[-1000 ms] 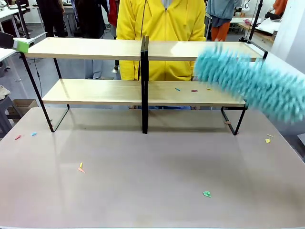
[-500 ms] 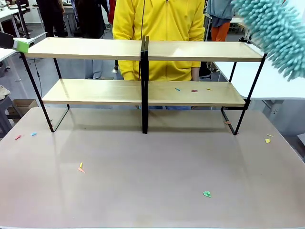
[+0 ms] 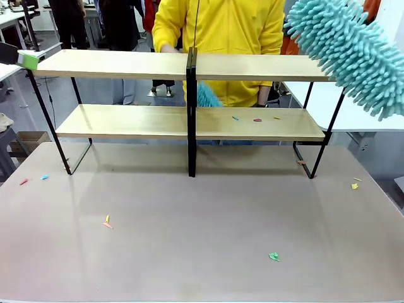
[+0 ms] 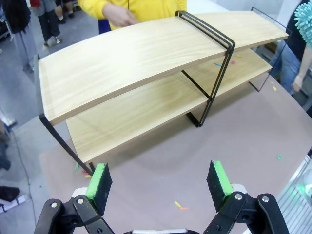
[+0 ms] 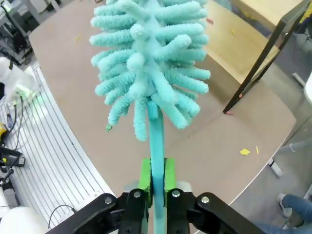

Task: Clean the shelves.
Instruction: Clean another randomly selected level of the Shelf with the Duster.

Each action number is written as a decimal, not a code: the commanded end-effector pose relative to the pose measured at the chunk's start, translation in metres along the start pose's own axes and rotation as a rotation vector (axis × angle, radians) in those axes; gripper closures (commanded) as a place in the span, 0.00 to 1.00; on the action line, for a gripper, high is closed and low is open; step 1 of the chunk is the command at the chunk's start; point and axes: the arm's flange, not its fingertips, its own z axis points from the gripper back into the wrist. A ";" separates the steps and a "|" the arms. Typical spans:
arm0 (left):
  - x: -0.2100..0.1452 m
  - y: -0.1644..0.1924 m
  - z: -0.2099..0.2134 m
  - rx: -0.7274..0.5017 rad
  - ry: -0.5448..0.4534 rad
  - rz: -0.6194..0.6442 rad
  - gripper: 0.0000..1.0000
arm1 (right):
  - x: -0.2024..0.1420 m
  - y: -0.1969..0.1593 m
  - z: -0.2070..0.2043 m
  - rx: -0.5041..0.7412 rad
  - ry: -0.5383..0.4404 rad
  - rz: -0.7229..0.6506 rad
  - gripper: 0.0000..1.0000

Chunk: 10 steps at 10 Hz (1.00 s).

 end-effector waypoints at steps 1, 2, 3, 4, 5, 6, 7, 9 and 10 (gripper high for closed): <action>0.000 0.000 0.001 0.000 -0.002 -0.001 0.00 | 0.011 0.006 -0.031 0.055 0.140 0.041 0.88; 0.000 0.000 0.001 0.000 -0.002 -0.001 0.00 | 0.020 0.013 -0.068 0.125 0.257 0.065 0.88; 0.000 0.000 0.001 0.000 -0.002 -0.001 0.00 | 0.024 0.016 -0.106 0.172 0.341 0.067 0.88; 0.000 0.000 0.001 0.000 -0.002 -0.001 0.00 | 0.021 0.015 -0.145 0.205 0.505 0.063 0.88; 0.000 0.000 0.001 0.000 -0.002 -0.001 0.00 | 0.013 0.012 -0.167 0.258 0.658 0.092 0.88; 0.000 0.000 0.001 0.000 -0.002 -0.001 0.00 | 0.004 0.011 -0.172 0.276 0.833 0.125 0.88; 0.000 0.000 0.001 0.000 -0.002 -0.001 0.00 | 0.000 0.012 -0.168 0.264 0.882 0.134 0.88; 0.000 0.000 0.001 0.000 -0.002 -0.001 0.00 | 0.000 0.012 -0.154 0.158 0.776 0.097 0.88; 0.000 0.000 0.001 0.000 -0.002 -0.001 0.00 | -0.015 0.015 -0.191 0.272 0.863 0.100 0.88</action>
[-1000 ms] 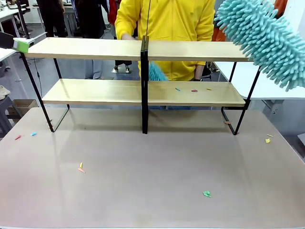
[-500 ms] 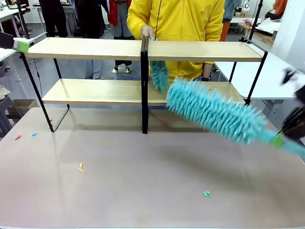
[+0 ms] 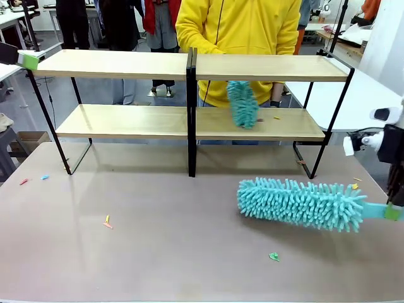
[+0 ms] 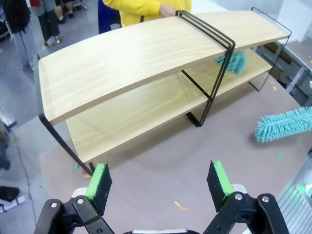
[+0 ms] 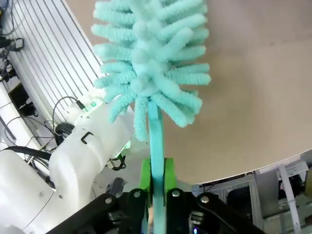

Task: Clean the shelves.
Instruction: Clean another randomly selected level of the Shelf with the Duster.

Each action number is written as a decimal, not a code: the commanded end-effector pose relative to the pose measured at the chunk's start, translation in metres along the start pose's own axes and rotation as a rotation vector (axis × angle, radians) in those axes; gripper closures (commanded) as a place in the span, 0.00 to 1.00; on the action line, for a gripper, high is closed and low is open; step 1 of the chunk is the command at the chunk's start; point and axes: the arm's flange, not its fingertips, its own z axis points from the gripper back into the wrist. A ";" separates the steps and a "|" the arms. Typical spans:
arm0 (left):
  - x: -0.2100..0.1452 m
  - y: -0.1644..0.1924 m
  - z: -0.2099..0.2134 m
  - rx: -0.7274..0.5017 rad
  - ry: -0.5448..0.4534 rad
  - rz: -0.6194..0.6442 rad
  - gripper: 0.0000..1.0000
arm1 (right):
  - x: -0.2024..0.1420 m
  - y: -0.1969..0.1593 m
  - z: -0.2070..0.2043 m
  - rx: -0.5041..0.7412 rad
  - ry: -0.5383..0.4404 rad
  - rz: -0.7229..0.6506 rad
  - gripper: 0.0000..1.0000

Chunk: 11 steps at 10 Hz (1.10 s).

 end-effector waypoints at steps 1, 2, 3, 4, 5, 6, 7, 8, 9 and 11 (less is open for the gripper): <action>0.000 0.000 0.001 0.000 -0.002 -0.001 0.00 | 0.009 -0.001 -0.017 0.041 0.011 0.005 0.88; 0.000 0.000 0.001 0.000 -0.002 -0.001 0.00 | 0.000 0.000 0.000 0.000 0.000 0.000 0.88; 0.000 0.000 0.001 0.000 -0.002 -0.001 0.00 | 0.003 -0.005 -0.005 0.010 -0.010 -0.014 0.88; 0.000 0.000 0.001 0.000 -0.002 -0.001 0.00 | 0.006 -0.011 -0.008 0.019 -0.019 -0.020 0.88; 0.000 0.000 0.001 0.000 -0.002 -0.001 0.00 | 0.008 -0.012 -0.008 0.022 -0.016 -0.022 0.88; 0.000 0.000 0.001 0.000 -0.002 -0.001 0.00 | 0.006 -0.012 -0.007 0.023 -0.009 -0.024 0.88; 0.000 0.000 0.001 0.000 -0.002 -0.001 0.00 | -0.010 -0.001 0.000 0.049 -0.044 0.085 0.88; 0.000 0.000 0.001 0.000 -0.002 -0.001 0.00 | -0.035 0.019 0.004 0.147 -0.010 0.222 0.88; 0.000 0.000 0.001 0.000 -0.002 -0.001 0.00 | -0.056 0.040 0.005 0.139 0.009 0.258 0.88; 0.000 0.000 0.001 0.000 -0.002 -0.001 0.00 | -0.079 0.079 0.001 0.068 -0.017 0.292 0.88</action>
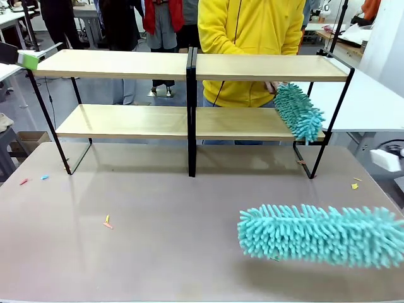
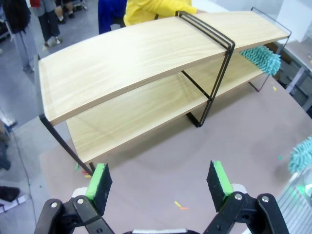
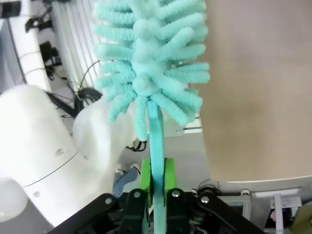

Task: Clean the shelves.
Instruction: Clean another randomly selected level of the Shelf with the Duster.

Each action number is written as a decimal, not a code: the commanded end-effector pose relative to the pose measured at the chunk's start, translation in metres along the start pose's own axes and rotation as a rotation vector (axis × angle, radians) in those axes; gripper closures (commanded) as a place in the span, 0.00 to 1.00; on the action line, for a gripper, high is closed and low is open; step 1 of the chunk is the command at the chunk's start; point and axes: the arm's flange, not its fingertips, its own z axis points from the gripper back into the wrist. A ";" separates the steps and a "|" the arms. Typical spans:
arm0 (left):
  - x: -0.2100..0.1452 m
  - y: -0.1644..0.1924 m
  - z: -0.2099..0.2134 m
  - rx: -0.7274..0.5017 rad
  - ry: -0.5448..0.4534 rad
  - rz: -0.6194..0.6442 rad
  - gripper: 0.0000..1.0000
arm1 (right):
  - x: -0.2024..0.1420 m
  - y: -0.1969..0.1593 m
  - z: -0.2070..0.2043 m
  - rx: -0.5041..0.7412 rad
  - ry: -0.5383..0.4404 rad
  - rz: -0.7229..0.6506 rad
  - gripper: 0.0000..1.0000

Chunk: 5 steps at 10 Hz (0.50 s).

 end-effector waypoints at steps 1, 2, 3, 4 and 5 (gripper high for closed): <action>0.000 0.001 0.000 0.000 -0.001 0.000 0.00 | -0.008 0.025 -0.009 -0.065 0.008 0.037 0.88; 0.000 0.001 0.000 0.000 -0.001 0.000 0.00 | -0.007 0.020 -0.008 -0.057 0.016 0.035 0.88; 0.000 0.001 0.000 0.000 -0.001 0.000 0.00 | -0.006 0.013 -0.006 -0.052 0.012 0.035 0.88; 0.000 0.001 0.000 0.000 -0.001 0.000 0.00 | -0.002 0.008 -0.005 -0.047 0.014 0.015 0.88; 0.000 0.001 0.000 0.000 -0.001 0.000 0.00 | 0.004 0.000 -0.004 -0.046 0.021 -0.007 0.88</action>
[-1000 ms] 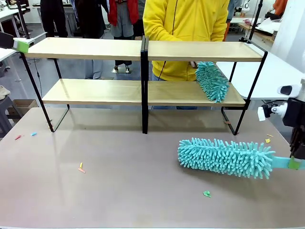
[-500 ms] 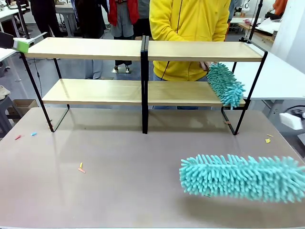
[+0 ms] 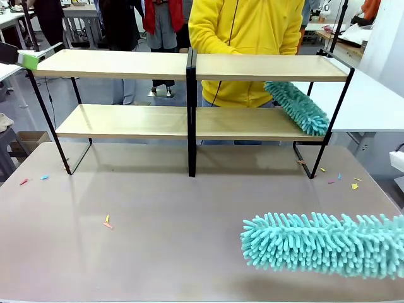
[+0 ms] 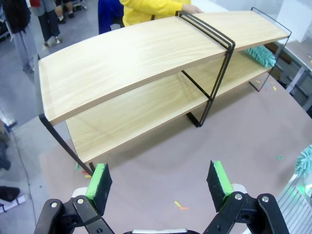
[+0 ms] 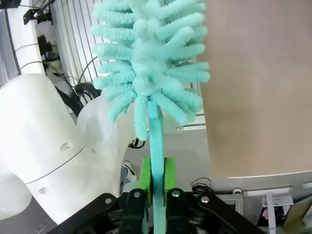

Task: Clean the shelves.
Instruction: Clean another randomly selected level of the Shelf with the Duster.

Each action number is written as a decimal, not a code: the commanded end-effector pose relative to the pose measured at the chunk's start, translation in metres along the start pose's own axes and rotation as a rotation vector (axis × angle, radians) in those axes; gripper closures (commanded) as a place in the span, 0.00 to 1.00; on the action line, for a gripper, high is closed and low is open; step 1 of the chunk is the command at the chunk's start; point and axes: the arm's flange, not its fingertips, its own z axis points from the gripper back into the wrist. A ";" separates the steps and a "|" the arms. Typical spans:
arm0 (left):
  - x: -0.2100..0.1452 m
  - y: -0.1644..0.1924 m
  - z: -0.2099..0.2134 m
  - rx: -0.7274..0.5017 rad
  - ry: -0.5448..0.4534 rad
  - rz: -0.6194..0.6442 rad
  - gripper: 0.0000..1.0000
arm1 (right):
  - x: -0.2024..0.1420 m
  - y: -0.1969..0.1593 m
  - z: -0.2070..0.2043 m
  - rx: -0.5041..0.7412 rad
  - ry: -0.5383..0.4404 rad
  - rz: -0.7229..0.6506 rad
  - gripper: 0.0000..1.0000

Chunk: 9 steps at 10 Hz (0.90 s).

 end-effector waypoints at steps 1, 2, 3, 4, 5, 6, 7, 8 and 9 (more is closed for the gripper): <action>0.000 0.000 0.001 0.000 -0.002 -0.001 0.00 | 0.013 -0.030 -0.008 -0.014 -0.006 -0.105 0.88; 0.000 0.000 0.001 0.000 -0.002 -0.001 0.00 | 0.027 -0.059 -0.009 -0.044 -0.023 -0.195 0.88; 0.000 0.000 0.001 0.000 -0.002 -0.001 0.00 | 0.044 -0.089 -0.010 -0.092 -0.050 -0.269 0.88; 0.000 0.000 0.001 0.000 -0.002 -0.001 0.00 | 0.056 -0.113 -0.008 -0.131 -0.051 -0.367 0.88; 0.000 0.000 0.001 0.000 -0.002 -0.001 0.00 | 0.064 -0.130 -0.006 -0.167 -0.062 -0.475 0.88; 0.000 0.000 0.001 0.000 -0.002 -0.001 0.00 | 0.071 -0.137 -0.006 -0.229 -0.070 -0.579 0.88; 0.000 0.000 0.001 0.000 -0.002 -0.001 0.00 | 0.075 -0.138 -0.006 -0.255 -0.106 -0.621 0.88; 0.000 0.000 0.001 0.000 -0.002 -0.001 0.00 | 0.080 -0.125 -0.009 -0.246 0.012 -0.646 0.88; 0.000 0.000 0.001 0.000 -0.002 -0.001 0.00 | 0.070 -0.144 -0.010 -0.226 -0.090 -0.534 0.88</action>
